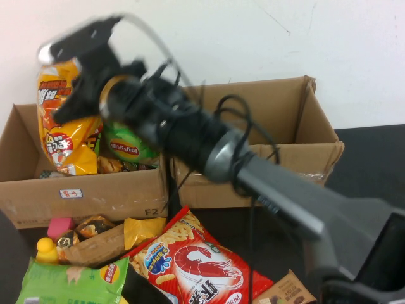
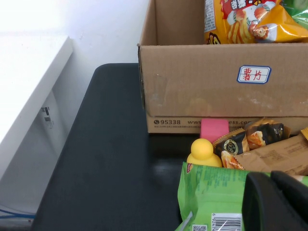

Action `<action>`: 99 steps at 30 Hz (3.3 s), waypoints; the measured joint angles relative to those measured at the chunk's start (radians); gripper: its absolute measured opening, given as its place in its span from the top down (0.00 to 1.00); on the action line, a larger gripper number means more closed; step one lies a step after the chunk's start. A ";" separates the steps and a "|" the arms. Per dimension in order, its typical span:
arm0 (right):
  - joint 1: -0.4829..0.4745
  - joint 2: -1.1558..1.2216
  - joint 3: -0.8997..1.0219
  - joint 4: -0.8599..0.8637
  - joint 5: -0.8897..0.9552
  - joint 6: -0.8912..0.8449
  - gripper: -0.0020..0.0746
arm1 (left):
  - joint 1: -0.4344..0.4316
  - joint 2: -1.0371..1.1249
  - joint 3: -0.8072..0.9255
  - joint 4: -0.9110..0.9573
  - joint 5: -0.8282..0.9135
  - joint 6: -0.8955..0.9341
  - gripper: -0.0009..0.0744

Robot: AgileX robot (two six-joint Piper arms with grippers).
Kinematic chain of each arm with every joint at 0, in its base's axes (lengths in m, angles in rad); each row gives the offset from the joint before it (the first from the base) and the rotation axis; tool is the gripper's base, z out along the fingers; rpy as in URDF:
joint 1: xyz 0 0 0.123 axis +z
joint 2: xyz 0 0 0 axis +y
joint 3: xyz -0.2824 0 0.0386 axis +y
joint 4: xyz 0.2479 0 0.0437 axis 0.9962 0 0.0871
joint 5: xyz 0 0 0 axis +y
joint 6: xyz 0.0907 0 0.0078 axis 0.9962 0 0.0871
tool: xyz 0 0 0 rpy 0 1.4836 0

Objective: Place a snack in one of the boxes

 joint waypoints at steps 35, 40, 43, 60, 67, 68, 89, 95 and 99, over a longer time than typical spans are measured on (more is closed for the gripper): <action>0.039 -0.093 0.007 0.095 0.248 -0.126 0.98 | 0.000 0.000 0.000 0.000 0.000 0.000 0.99; 0.048 -0.219 0.002 0.084 0.467 -0.265 0.98 | 0.000 0.000 0.000 0.000 0.000 0.000 0.99; 0.071 -0.270 0.031 0.084 0.540 -0.333 0.98 | 0.000 0.000 0.000 0.000 0.000 0.000 0.99; 0.120 -0.923 0.943 -0.240 0.229 0.012 0.98 | 0.000 0.000 0.000 0.000 0.000 0.000 0.99; 0.131 -1.208 1.264 -0.251 0.120 0.014 0.98 | 0.000 0.000 0.000 0.000 0.000 0.000 0.99; 0.133 -1.242 1.298 -0.251 0.108 0.014 0.98 | 0.000 0.000 0.000 0.000 0.000 0.000 0.99; 0.142 -1.895 1.968 -0.266 0.104 0.073 0.98 | 0.000 0.000 0.000 0.000 0.000 0.000 0.99; 0.020 -2.007 2.056 -0.298 0.097 0.119 0.98 | 0.000 0.000 0.000 0.000 0.000 0.000 0.99; -0.195 -2.069 2.101 -0.340 0.075 0.125 0.98 | 0.000 0.000 0.000 0.000 0.000 0.000 0.99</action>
